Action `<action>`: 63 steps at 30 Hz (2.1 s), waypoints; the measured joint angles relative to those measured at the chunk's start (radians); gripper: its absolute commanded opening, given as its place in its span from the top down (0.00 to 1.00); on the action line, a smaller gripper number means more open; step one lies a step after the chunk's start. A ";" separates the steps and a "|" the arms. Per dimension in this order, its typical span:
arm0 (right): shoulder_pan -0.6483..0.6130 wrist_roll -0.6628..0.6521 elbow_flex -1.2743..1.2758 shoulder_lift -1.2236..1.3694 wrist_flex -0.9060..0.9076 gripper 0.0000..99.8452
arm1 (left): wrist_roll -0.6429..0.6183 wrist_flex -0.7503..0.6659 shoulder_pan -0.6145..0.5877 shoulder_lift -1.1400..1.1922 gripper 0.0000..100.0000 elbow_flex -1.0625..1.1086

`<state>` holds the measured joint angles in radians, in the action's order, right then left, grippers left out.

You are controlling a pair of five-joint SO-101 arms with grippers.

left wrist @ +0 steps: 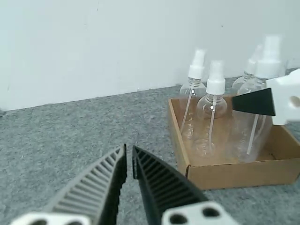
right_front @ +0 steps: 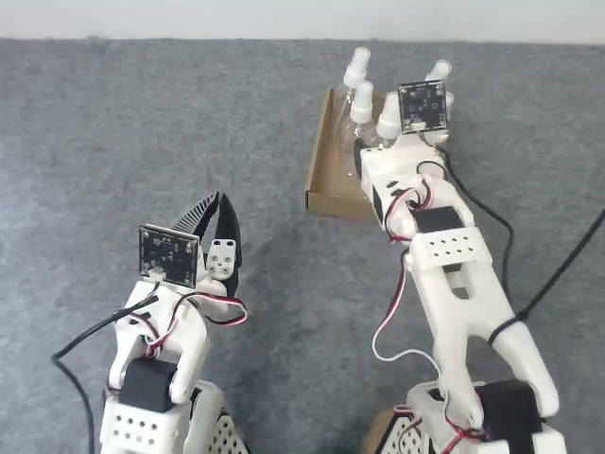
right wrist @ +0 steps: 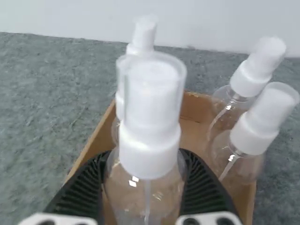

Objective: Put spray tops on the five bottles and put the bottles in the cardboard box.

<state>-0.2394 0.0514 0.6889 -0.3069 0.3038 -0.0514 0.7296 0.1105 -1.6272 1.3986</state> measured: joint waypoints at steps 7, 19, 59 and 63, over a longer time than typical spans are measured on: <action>0.035 0.000 0.000 0.046 -0.025 0.99 | 0.000 0.000 0.000 0.000 0.99 0.000; 0.031 -0.002 0.000 0.181 -0.100 0.99 | 0.000 0.000 0.000 0.000 0.99 0.000; 0.029 -0.069 0.107 0.187 -0.207 0.99 | 0.000 0.000 0.000 0.000 0.99 0.000; 0.028 -0.072 0.107 0.187 -0.207 0.90 | 0.000 0.000 0.000 0.000 0.99 0.000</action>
<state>-0.2117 -0.0207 0.7963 -0.1197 0.0967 -0.0514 0.7296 0.1105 -1.6272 1.3986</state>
